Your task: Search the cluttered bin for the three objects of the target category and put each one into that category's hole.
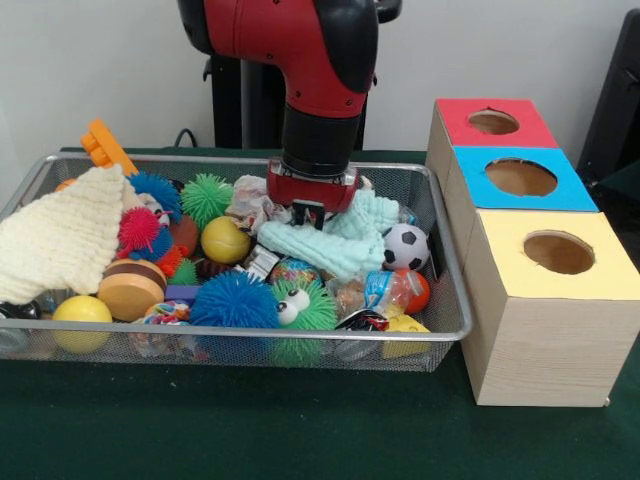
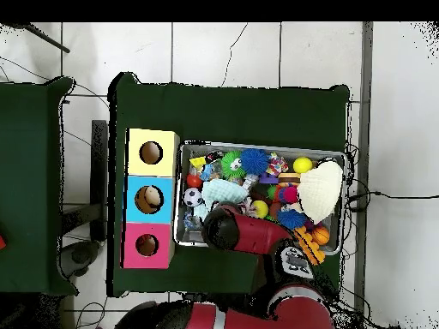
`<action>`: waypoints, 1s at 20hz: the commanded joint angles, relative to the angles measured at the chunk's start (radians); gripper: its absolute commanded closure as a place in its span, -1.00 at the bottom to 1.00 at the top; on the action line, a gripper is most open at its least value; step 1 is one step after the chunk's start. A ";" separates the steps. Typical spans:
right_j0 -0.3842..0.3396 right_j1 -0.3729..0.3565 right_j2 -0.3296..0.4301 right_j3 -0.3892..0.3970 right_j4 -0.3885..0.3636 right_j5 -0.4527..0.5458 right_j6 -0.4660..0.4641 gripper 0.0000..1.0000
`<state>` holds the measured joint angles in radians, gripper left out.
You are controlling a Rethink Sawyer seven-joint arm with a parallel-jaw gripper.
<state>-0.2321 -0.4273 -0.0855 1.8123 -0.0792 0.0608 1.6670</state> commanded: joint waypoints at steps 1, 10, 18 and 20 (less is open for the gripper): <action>-0.065 0.029 0.046 -0.088 -0.020 -0.023 0.109 1.00; -0.271 -0.128 0.169 -0.010 -0.139 0.136 -0.059 1.00; -0.419 -0.188 0.274 -0.014 -0.247 0.256 -0.147 1.00; -0.434 -0.193 0.295 -0.021 -0.262 0.278 -0.140 1.00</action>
<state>-0.6054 -0.5700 0.0756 1.8277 -0.2611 0.2133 1.6670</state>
